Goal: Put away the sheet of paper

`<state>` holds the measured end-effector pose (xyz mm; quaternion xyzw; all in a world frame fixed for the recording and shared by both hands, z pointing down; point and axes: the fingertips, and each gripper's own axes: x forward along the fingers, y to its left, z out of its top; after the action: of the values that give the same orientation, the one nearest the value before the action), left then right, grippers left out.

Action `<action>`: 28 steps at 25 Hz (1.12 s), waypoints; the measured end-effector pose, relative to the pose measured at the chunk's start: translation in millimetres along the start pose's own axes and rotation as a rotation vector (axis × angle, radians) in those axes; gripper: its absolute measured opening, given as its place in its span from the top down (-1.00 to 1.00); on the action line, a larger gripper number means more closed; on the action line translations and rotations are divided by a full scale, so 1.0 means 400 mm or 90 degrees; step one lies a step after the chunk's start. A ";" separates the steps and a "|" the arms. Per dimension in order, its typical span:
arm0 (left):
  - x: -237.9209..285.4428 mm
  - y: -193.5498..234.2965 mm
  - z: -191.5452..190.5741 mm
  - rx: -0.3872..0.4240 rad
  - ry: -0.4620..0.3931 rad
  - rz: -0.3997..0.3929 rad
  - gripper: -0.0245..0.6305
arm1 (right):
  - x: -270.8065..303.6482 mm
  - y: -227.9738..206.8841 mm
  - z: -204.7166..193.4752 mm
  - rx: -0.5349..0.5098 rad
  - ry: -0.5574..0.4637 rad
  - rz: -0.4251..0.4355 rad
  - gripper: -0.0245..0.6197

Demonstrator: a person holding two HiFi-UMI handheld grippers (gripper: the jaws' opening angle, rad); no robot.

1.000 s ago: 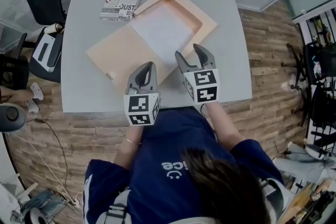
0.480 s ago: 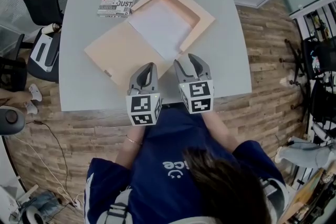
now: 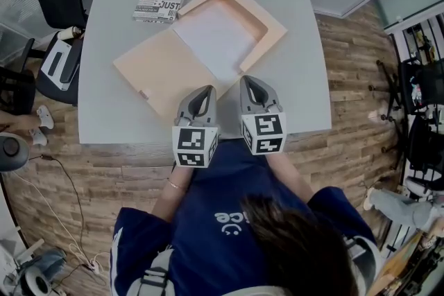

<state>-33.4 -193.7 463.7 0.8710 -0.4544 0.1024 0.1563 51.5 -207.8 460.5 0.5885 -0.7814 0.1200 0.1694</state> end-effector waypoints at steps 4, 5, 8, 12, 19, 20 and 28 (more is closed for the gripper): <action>0.001 0.002 -0.005 0.001 0.005 0.000 0.91 | 0.004 0.011 -0.009 -0.024 0.010 0.001 0.90; 0.002 0.003 -0.008 0.000 0.009 0.000 0.91 | 0.004 0.014 -0.010 -0.029 0.012 0.002 0.90; 0.006 0.013 -0.020 -0.001 0.020 0.006 0.91 | 0.010 0.023 -0.011 -0.032 0.015 0.010 0.90; 0.005 0.028 -0.027 -0.008 0.027 0.016 0.91 | 0.019 0.034 -0.018 -0.039 0.023 0.017 0.90; -0.007 0.079 -0.054 -0.014 0.057 0.059 0.91 | 0.034 0.061 -0.040 -0.042 0.049 0.013 0.90; -0.008 0.083 -0.054 -0.013 0.060 0.060 0.91 | 0.036 0.063 -0.041 -0.040 0.050 0.014 0.90; -0.019 0.123 -0.059 -0.016 0.054 0.103 0.91 | 0.047 0.071 -0.046 -0.047 0.052 0.012 0.90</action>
<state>-79.1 -205.9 492.0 0.8241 -0.5177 0.1456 0.1776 21.7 -209.5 485.4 0.5693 -0.7831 0.1168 0.2214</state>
